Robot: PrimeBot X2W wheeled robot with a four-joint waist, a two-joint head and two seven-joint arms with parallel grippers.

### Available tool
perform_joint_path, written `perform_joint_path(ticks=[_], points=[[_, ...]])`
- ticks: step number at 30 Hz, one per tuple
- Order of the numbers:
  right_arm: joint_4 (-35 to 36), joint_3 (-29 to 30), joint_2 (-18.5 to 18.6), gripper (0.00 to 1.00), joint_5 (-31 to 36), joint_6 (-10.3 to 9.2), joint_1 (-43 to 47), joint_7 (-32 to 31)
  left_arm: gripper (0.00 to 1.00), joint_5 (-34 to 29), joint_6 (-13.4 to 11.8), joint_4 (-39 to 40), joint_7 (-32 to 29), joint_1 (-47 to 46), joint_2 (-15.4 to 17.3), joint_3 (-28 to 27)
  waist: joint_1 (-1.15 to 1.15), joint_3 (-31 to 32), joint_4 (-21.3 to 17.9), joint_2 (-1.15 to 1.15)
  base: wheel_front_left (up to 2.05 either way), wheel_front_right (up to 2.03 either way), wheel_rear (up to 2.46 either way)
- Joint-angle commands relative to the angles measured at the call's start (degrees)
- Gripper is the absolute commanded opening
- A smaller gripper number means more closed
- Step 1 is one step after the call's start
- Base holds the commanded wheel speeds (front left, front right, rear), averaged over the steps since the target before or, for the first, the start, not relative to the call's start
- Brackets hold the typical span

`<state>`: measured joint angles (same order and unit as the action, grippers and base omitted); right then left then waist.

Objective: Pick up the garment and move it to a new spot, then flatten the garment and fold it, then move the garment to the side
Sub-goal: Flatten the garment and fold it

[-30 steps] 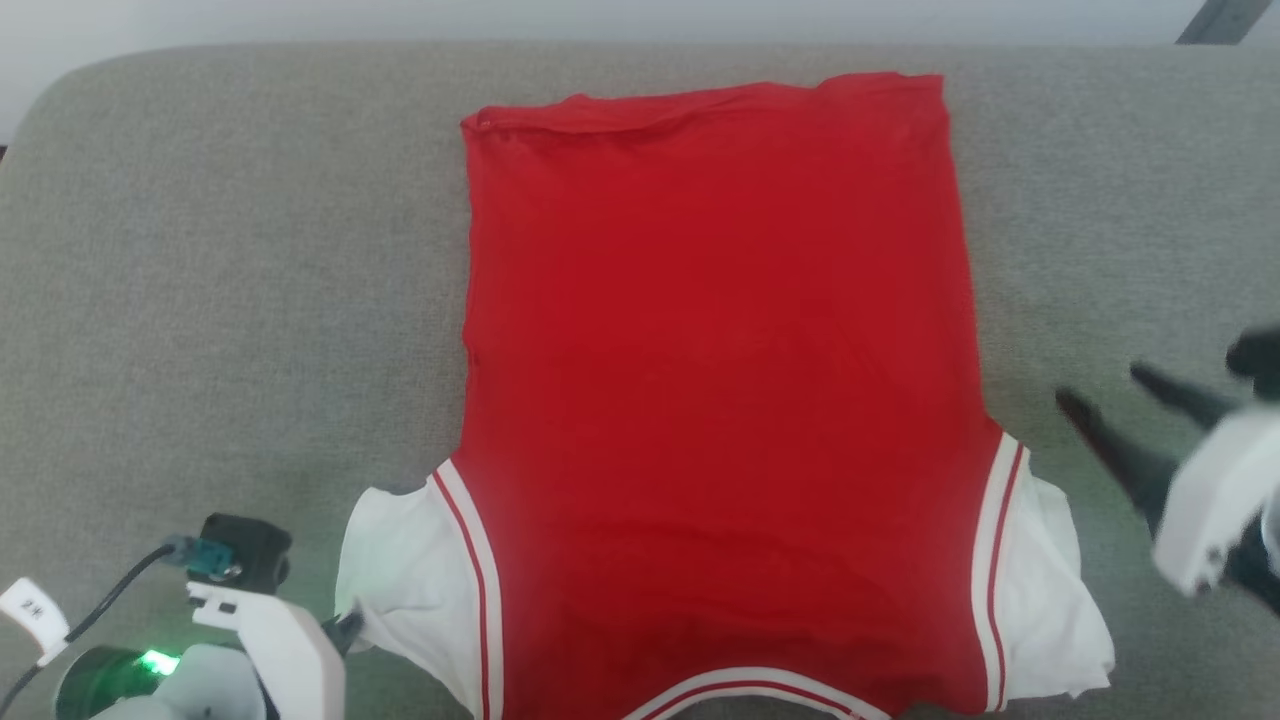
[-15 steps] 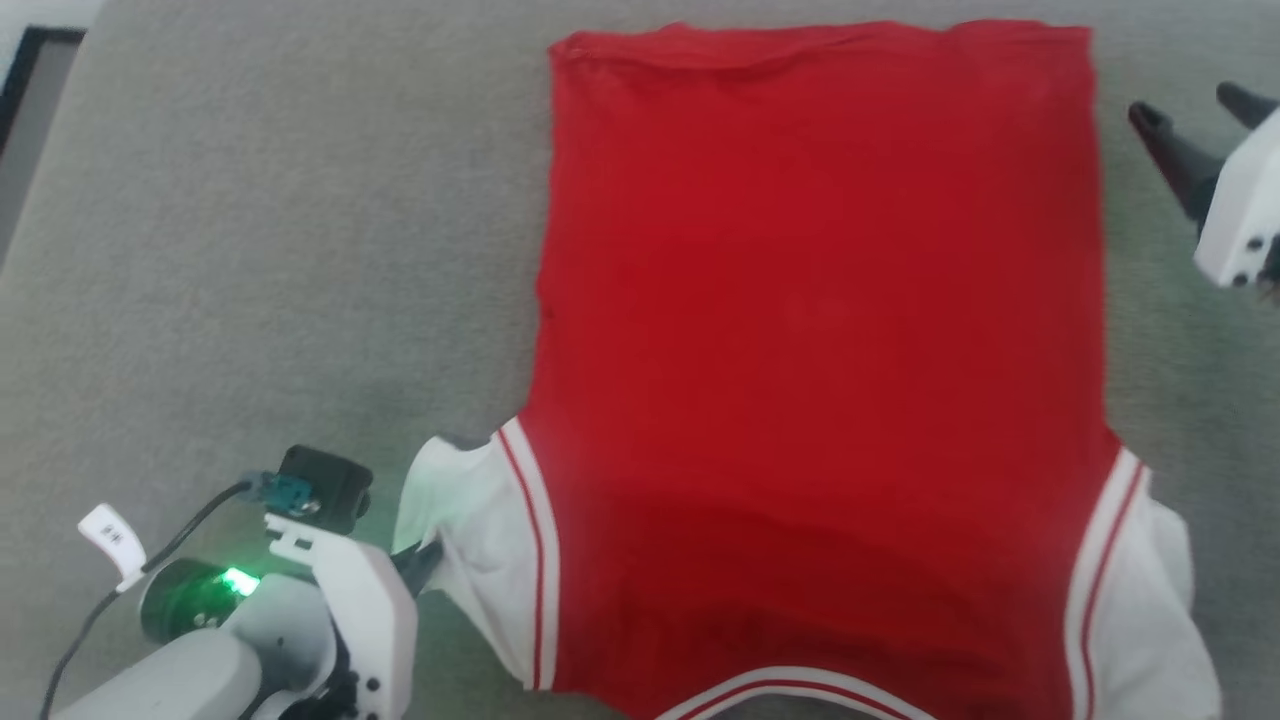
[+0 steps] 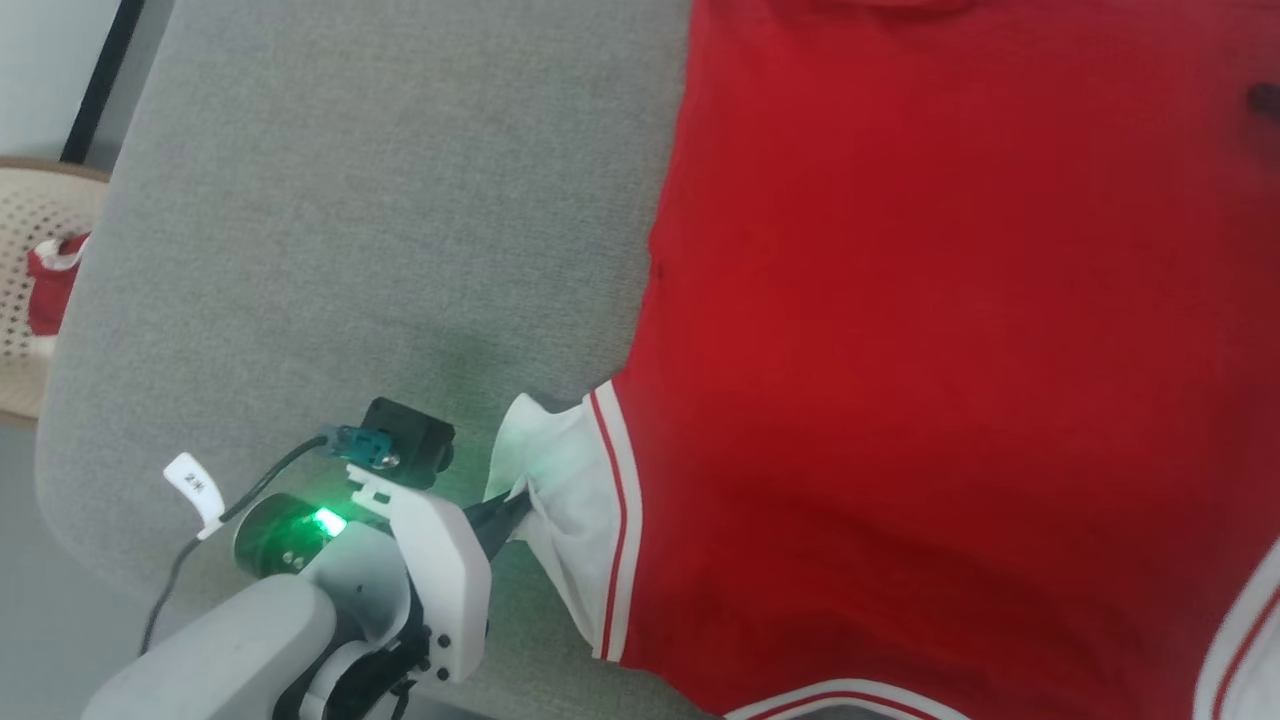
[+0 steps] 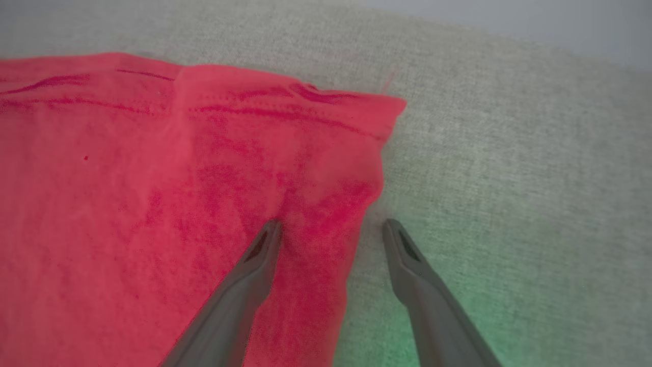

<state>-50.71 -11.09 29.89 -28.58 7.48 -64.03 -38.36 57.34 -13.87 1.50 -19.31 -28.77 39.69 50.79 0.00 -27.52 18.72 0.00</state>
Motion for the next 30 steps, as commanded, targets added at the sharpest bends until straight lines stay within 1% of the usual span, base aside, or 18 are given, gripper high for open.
perform_joint_path(ticks=[1,3,4,6,7,8,13,17,20,23,27,30], points=[[-3.1,-0.3,-0.5,1.00,0.9,0.02,-0.6,-2.8,0.00,-0.2,0.1,-2.3,-0.3,-0.3,-0.6,0.8,0.00,-1.4,1.3,0.00,0.00,0.00,0.00],[-6.9,-1.1,-0.8,1.00,2.0,0.01,-0.3,-6.7,0.00,0.1,0.5,-3.4,0.0,-0.6,-1.4,0.8,0.00,-1.8,1.6,0.00,0.00,0.00,0.00],[-6.9,-1.1,-0.8,1.00,2.0,0.01,-0.3,-6.7,0.00,0.1,0.5,-3.4,0.0,-0.6,-1.4,0.8,0.00,-1.8,1.6,0.00,0.00,0.00,0.00],[-9.8,-1.7,-1.1,1.00,3.1,0.01,-0.1,-9.8,0.00,0.1,0.8,-4.4,0.1,-0.9,-1.7,0.8,0.00,-2.0,1.7,0.00,0.00,0.00,0.00],[-10.3,-2.1,-1.4,0.31,3.4,0.01,0.0,-10.9,0.00,0.3,0.8,-4.9,0.3,-1.0,-1.9,0.7,0.00,-2.0,1.7,0.00,0.00,0.00,0.00],[-10.7,-2.4,-1.5,0.00,3.7,0.01,-0.1,-11.6,0.00,0.5,1.0,-5.3,0.5,-1.0,-1.9,0.6,0.00,-2.0,1.6,0.00,0.00,0.00,0.00],[-9.5,-3.0,-0.3,0.00,3.6,-0.03,-0.9,-11.7,0.00,1.1,0.7,-6.7,1.1,-0.7,-1.7,-0.2,0.00,-1.1,-0.1,0.00,0.00,0.00,0.00],[-4.8,-5.6,-1.1,0.00,1.6,-0.01,-0.2,-11.8,0.00,1.5,-0.1,-6.5,1.6,-0.2,-0.5,-1.3,0.00,0.7,-2.6,0.00,0.00,0.00,0.00],[0.7,-8.5,-1.0,0.00,-0.9,0.01,1.8,-12.3,0.00,1.6,-0.8,-5.8,1.8,0.5,1.0,-2.1,0.00,2.3,-5.0,0.00,0.00,0.00,0.00],[7.1,-9.6,-1.2,0.00,-6.7,0.01,5.0,-13.6,0.00,2.0,-1.5,-4.8,1.8,1.5,2.5,-2.6,0.00,4.1,-7.4,0.00,0.00,0.00,0.00],[17.4,-10.7,0.9,0.00,-12.5,0.01,10.6,-15.1,0.00,2.4,-1.9,-3.0,1.8,2.7,4.2,-3.0,0.00,6.0,-10.4,0.00,0.00,0.00,0.00],[25.0,-10.9,2.8,0.00,-14.7,0.01,16.3,-15.4,0.00,2.7,-2.3,-1.9,1.5,3.5,5.1,-3.2,0.00,7.1,-12.2,0.00,0.00,0.00,0.00]])
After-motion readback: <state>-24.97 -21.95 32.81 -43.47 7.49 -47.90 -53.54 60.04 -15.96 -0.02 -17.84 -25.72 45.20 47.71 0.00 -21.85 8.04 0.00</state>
